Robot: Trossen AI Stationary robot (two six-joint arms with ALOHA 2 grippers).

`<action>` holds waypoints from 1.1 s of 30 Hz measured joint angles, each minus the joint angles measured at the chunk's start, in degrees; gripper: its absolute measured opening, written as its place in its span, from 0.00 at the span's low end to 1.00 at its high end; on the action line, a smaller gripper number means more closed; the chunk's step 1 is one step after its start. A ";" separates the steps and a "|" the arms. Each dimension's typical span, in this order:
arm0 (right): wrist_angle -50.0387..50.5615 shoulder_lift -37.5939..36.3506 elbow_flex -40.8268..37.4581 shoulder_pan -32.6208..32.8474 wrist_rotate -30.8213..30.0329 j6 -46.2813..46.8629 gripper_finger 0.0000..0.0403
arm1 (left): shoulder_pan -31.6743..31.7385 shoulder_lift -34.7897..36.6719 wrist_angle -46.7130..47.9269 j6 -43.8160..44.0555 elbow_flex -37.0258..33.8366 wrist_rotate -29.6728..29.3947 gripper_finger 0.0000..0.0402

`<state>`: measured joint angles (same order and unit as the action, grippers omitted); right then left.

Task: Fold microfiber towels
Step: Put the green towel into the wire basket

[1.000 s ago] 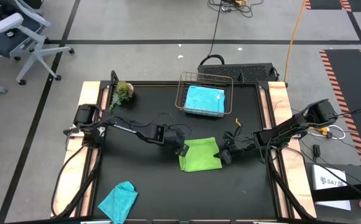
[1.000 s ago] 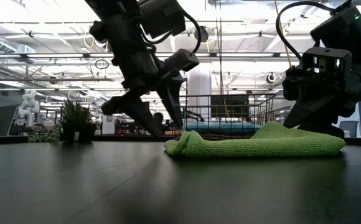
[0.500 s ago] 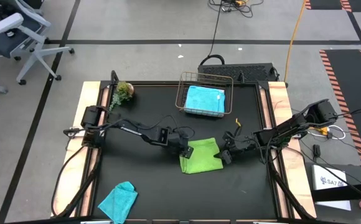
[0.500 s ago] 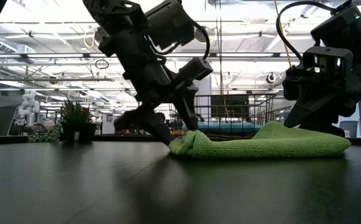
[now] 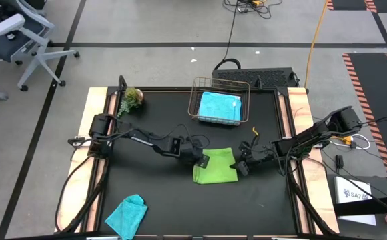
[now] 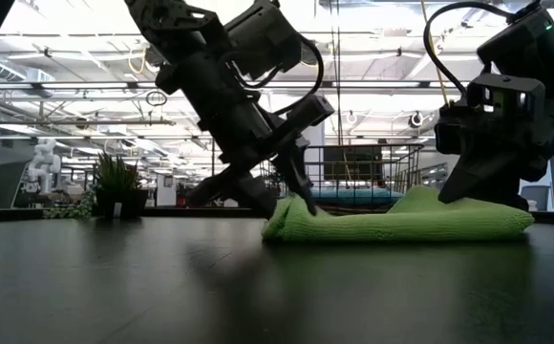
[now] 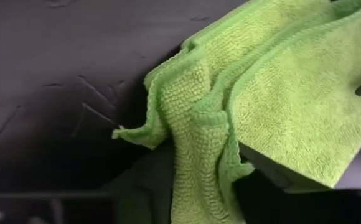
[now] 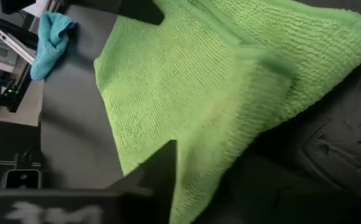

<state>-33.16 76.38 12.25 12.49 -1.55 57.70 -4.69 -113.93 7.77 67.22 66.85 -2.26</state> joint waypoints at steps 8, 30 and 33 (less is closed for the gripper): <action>1.84 0.04 0.00 -0.01 -4.64 -3.60 0.02 | 0.00 -0.26 -1.61 -1.10 -0.15 0.07 0.05; 16.42 -1.81 18.04 -0.17 -7.38 -17.67 0.00 | 0.07 7.81 -4.44 -15.89 9.67 -9.13 0.02; 25.53 -4.91 23.66 -1.13 -7.42 -22.23 0.00 | 0.22 10.84 2.23 -21.13 13.84 -12.76 0.02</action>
<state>-7.63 71.47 35.91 11.36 -8.97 35.48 -4.47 -103.09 10.00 46.09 80.69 -15.02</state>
